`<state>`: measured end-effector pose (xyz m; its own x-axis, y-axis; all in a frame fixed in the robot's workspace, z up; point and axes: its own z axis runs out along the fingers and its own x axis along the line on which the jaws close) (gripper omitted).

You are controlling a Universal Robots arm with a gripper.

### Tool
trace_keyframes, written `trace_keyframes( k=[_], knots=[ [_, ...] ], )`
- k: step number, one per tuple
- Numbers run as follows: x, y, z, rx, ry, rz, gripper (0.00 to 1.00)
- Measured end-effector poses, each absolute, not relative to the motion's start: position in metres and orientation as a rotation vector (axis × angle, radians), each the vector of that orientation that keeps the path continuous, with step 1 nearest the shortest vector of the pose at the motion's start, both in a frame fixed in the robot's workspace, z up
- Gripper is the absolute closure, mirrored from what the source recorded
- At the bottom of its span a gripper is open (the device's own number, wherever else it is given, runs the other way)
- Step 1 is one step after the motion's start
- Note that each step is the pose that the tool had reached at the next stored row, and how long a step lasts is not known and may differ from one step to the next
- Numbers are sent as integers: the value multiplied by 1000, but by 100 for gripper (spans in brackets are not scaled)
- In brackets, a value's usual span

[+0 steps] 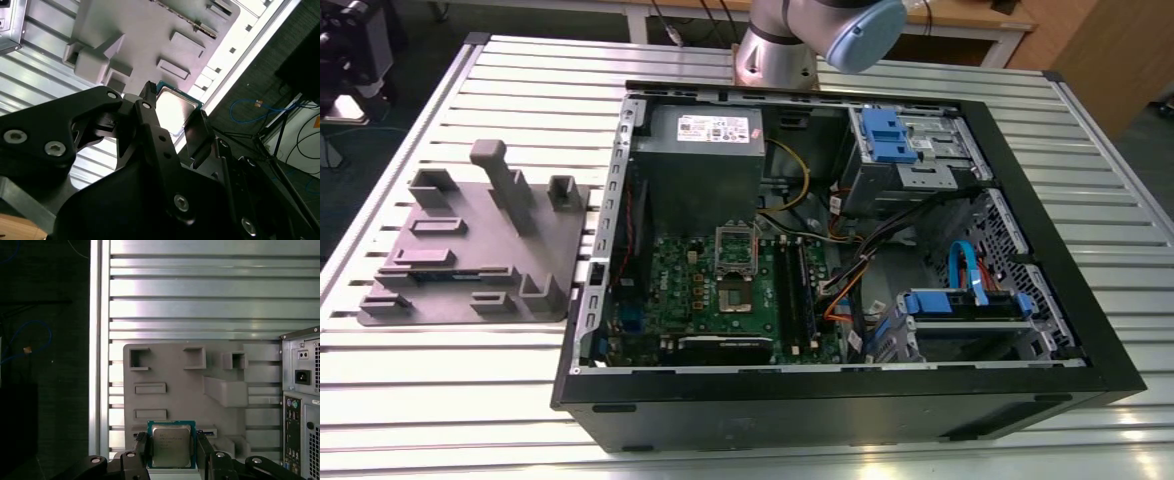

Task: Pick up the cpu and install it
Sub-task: 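Pick up the cpu and move it towards the insertion slot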

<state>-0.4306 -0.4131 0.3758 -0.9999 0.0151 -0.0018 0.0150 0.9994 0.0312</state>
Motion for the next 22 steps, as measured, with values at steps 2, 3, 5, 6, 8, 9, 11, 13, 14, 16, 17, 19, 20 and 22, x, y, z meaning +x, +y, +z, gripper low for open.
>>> trace_keyframes(
  k=[2,3,5,6,8,9,11,13,14,16,17,19,20,22],
  knots=[
    [-430,-413,376,24,3139,49,53],
    [-430,-413,376,24,3139,49,53],
    [-429,-413,376,24,3139,49,53],
    [-429,-413,376,24,3139,49,53],
    [-428,-413,376,24,3139,49,53],
    [-428,-413,376,24,3139,49,53],
    [-427,-413,376,24,3139,49,53],
    [-426,-413,376,24,3139,49,53],
    [-426,-413,376,24,3139,49,53],
    [-425,-413,376,24,3139,49,53],
    [-425,-413,376,24,3139,49,53],
    [-424,-413,376,24,3139,49,53],
    [-424,-413,376,24,3139,49,53],
    [-423,-413,376,24,3139,49,53]
  ],
)
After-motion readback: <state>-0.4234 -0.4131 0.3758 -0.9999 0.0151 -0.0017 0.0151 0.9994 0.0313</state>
